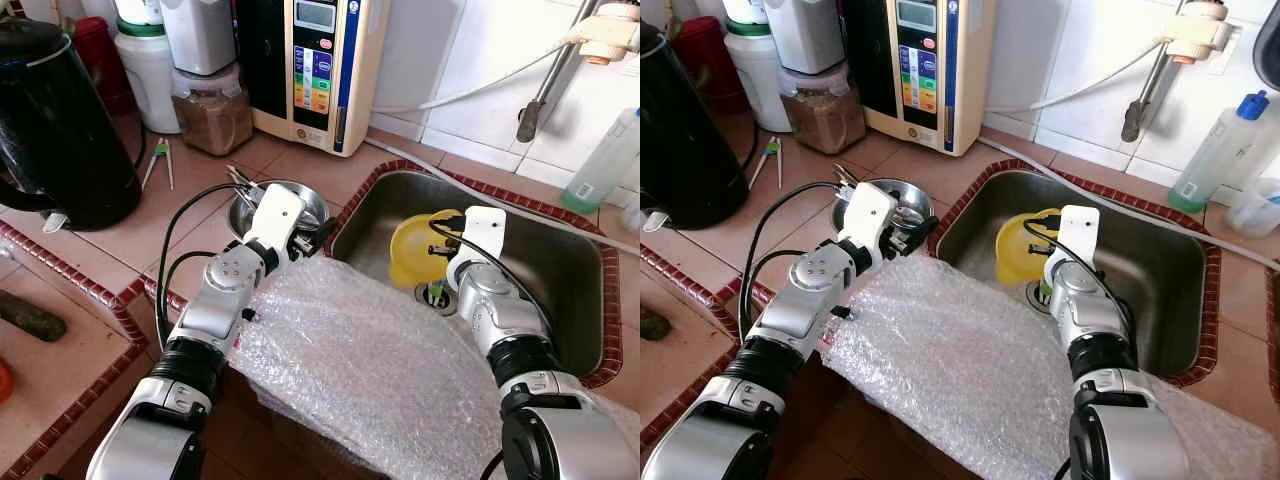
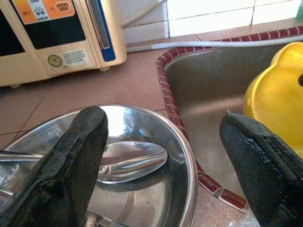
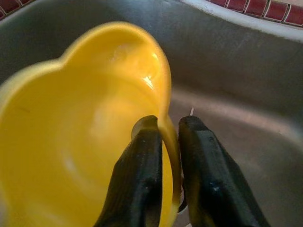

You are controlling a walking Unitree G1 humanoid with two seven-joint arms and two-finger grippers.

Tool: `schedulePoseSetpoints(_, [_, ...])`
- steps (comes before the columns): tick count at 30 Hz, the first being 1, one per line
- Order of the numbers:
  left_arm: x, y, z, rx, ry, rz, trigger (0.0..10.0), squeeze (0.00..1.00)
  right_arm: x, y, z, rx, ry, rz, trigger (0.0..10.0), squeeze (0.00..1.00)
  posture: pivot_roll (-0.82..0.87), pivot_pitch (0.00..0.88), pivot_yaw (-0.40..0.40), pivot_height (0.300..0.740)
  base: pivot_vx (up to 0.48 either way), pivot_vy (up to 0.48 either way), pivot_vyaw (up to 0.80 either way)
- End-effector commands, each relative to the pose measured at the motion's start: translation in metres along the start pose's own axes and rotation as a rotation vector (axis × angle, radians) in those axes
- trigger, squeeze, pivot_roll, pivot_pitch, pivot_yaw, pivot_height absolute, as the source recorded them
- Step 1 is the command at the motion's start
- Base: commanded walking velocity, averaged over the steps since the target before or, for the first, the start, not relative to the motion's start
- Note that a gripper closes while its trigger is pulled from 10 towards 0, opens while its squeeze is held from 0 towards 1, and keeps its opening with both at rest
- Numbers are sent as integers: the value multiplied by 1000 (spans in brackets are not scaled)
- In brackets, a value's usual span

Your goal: Kitchen organization

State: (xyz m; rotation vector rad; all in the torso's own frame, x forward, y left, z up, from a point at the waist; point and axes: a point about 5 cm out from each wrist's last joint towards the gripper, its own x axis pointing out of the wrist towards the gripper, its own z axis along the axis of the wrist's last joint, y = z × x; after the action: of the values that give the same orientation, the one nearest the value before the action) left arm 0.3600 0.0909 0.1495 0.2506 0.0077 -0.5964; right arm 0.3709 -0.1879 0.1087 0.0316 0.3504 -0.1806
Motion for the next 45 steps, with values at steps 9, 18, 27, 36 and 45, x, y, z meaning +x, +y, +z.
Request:
schedulePoseSetpoints(9, [-1,-2,2,0,2,-55,10000,1000,1,2,0,43,9,16,10000,1000,-26,0,-54,740,0,0,0])
schedulePoseSetpoints(18, [-4,-12,6,-21,-9,-189,10000,1000,1,6,-1,61,14,36,10000,1000,-28,3,-57,740,0,0,0])
schedulePoseSetpoints(27, [-7,-12,3,-12,16,-205,10000,1000,1,7,-1,72,15,45,10000,1000,-26,6,-58,740,0,0,0])
schedulePoseSetpoints(36, [-6,38,15,4,-20,182,10000,1000,-1,23,13,94,-66,151,10000,1000,-27,7,-56,740,0,0,0])
schedulePoseSetpoints(45, [-13,65,9,-143,9,440,10000,0,-13,53,26,21,-195,351,10000,0,-26,8,-53,740,0,0,0])
